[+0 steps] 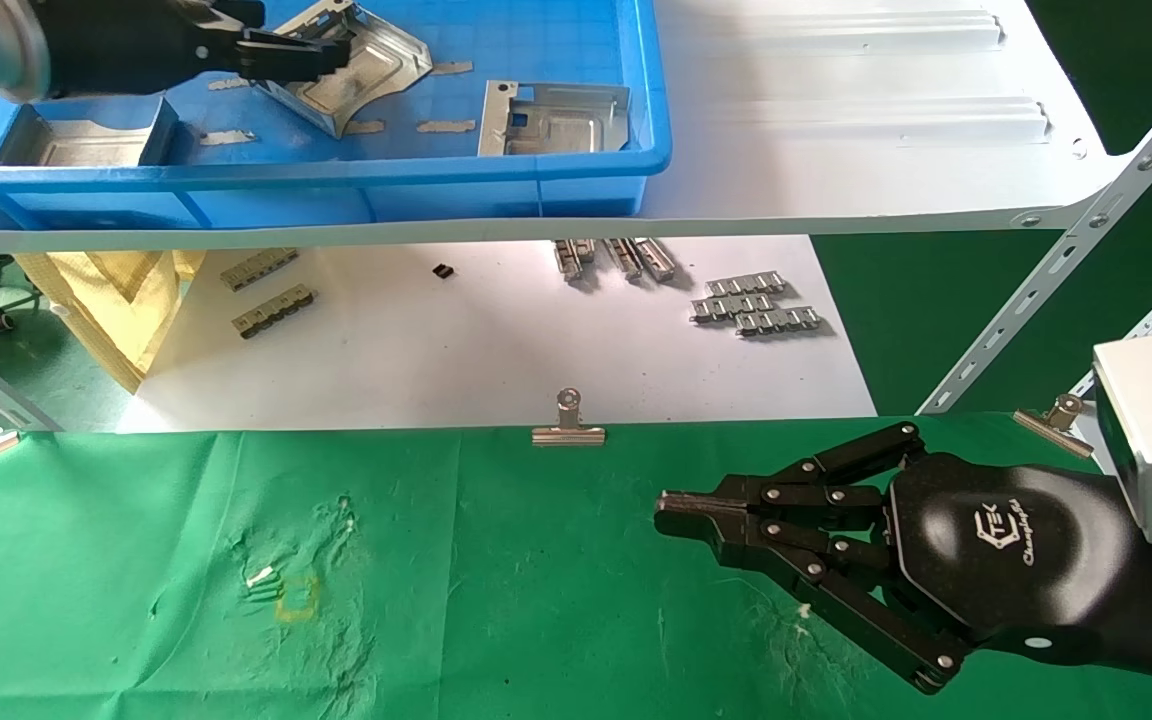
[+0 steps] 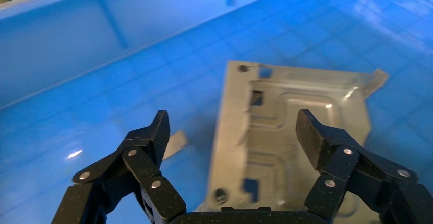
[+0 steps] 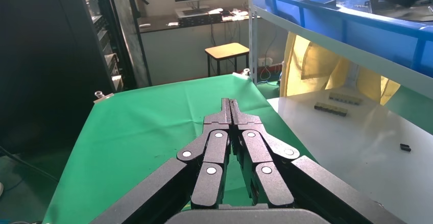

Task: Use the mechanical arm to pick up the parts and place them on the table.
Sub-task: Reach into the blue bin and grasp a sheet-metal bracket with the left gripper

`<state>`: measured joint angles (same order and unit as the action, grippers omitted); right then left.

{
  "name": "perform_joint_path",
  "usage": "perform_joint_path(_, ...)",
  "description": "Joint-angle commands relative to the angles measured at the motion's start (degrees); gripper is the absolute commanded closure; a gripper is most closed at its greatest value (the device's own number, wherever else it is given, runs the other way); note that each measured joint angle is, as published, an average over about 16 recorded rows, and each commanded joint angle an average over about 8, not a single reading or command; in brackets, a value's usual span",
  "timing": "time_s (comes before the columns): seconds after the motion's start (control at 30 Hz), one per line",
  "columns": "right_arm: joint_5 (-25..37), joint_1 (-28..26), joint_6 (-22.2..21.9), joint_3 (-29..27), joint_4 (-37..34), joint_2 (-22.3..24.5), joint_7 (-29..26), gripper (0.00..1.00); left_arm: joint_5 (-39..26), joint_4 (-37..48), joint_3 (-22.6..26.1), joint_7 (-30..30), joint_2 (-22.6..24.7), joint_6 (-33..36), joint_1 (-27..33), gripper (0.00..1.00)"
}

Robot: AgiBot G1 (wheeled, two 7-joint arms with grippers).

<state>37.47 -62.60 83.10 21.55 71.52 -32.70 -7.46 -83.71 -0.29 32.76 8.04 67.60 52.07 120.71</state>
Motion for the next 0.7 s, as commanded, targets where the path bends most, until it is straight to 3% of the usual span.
perform_joint_path(0.03,0.0,0.0,0.0,0.0,0.0,0.0,0.0,1.0,0.03,0.26,-0.02,0.18,-0.32,0.03,0.13,1.0)
perform_joint_path(0.7,0.0,0.0,0.0,0.0,0.0,0.0,0.0,1.0,0.11,-0.11,-0.08,-0.69,-2.12,4.99,-0.13,1.0)
